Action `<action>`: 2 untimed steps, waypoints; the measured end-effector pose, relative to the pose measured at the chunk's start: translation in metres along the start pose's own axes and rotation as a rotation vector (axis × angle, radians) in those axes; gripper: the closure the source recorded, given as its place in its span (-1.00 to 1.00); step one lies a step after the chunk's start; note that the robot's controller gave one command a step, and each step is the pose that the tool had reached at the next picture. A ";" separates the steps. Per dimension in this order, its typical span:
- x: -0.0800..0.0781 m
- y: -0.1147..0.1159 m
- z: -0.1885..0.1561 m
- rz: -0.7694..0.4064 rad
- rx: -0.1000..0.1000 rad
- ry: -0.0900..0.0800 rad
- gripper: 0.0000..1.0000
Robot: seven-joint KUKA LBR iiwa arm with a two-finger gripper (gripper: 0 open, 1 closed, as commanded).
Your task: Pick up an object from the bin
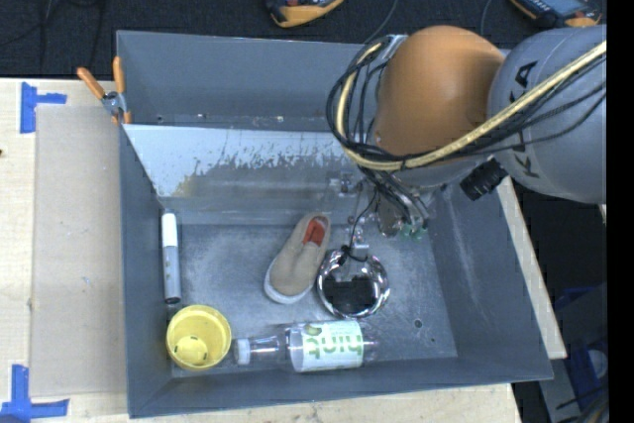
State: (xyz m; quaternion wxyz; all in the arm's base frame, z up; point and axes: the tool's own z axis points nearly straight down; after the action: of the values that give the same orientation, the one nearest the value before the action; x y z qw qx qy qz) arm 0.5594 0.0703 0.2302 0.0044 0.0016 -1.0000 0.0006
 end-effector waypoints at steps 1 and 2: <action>-0.026 -0.085 0.062 -0.097 0.000 0.006 -1.00; -0.025 -0.095 0.126 0.103 0.000 0.012 -1.00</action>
Offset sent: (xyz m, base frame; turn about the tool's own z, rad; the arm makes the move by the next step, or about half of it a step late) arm 0.0263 -0.0818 -0.0579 -0.1012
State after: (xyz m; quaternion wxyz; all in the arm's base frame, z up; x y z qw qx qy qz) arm 0.5836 -0.0247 0.1043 0.0102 -0.0501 -0.9987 0.0010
